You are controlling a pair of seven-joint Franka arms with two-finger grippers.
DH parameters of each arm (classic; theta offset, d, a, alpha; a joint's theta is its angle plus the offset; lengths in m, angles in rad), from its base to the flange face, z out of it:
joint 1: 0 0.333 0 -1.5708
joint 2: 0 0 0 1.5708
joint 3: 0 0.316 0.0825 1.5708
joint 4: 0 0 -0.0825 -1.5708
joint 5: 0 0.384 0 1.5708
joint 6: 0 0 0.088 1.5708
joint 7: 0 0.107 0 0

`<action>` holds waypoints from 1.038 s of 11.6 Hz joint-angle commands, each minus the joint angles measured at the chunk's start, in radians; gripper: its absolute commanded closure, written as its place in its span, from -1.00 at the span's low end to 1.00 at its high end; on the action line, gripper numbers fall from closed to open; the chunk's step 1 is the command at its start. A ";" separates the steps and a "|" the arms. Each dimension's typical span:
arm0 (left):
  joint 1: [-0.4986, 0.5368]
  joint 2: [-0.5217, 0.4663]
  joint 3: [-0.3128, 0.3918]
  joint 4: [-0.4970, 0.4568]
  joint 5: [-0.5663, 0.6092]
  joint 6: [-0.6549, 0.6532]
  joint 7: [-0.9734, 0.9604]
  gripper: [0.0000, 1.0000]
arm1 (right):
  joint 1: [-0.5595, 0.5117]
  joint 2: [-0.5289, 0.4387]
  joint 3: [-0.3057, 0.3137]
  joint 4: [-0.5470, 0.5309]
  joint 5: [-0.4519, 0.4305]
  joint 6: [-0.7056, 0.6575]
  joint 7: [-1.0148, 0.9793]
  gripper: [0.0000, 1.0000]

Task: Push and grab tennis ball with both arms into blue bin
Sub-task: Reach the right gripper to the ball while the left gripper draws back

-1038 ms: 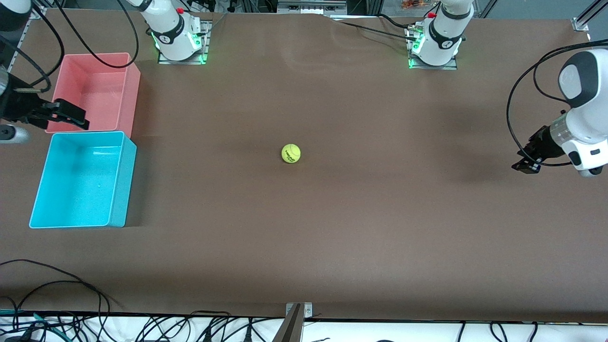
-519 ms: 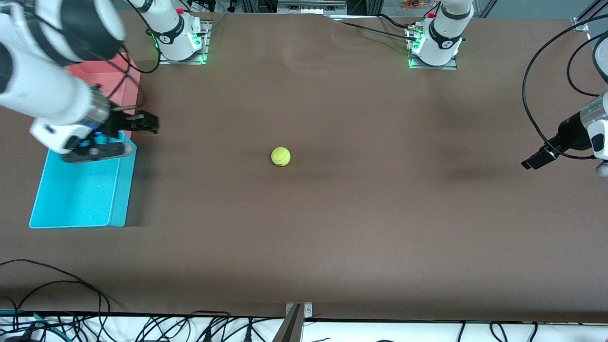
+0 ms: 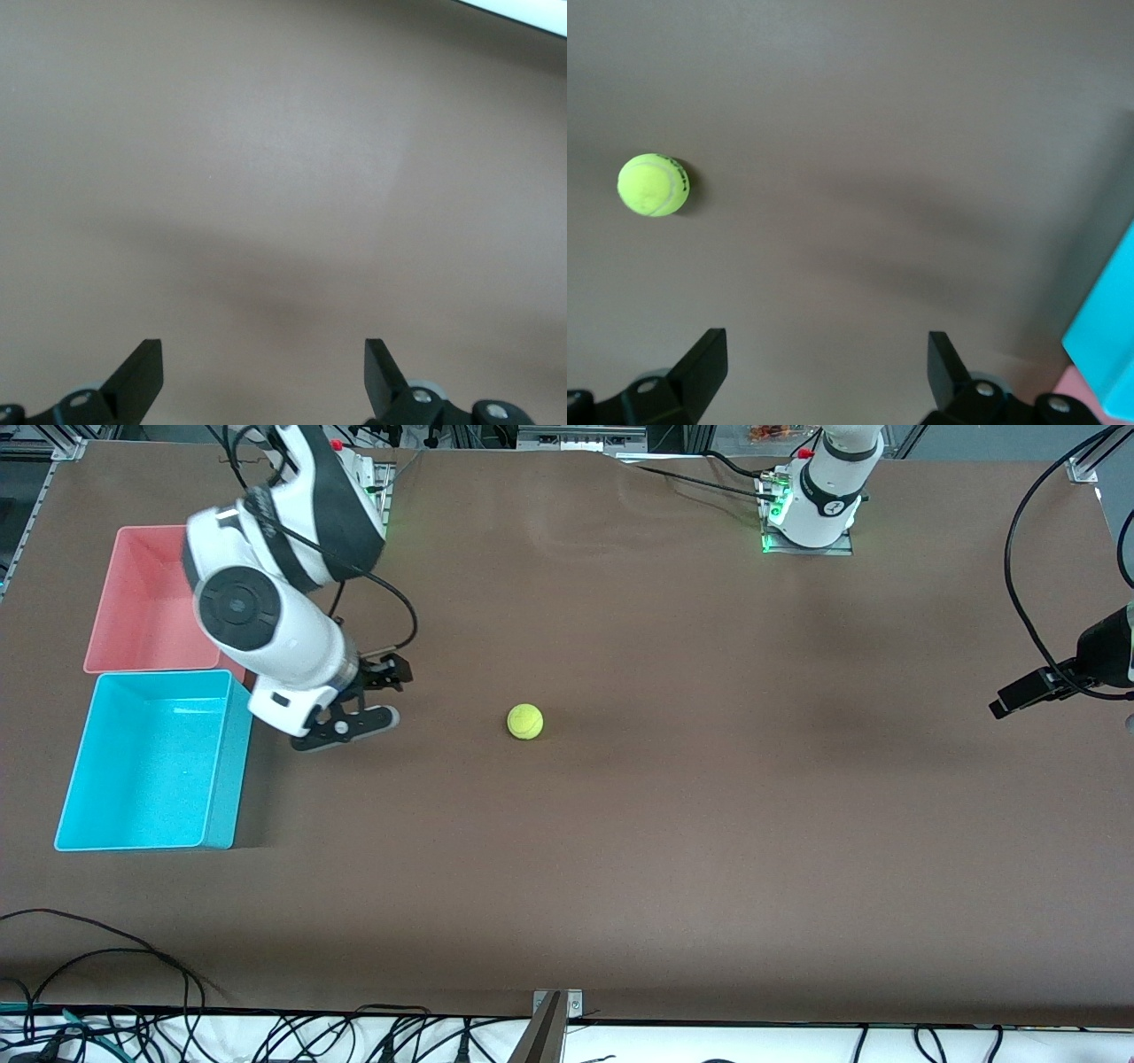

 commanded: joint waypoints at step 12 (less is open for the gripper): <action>-0.617 -0.074 0.462 0.021 -0.020 -0.019 0.490 -1.00 | 0.322 0.336 -0.006 -0.029 0.122 0.568 0.216 -1.00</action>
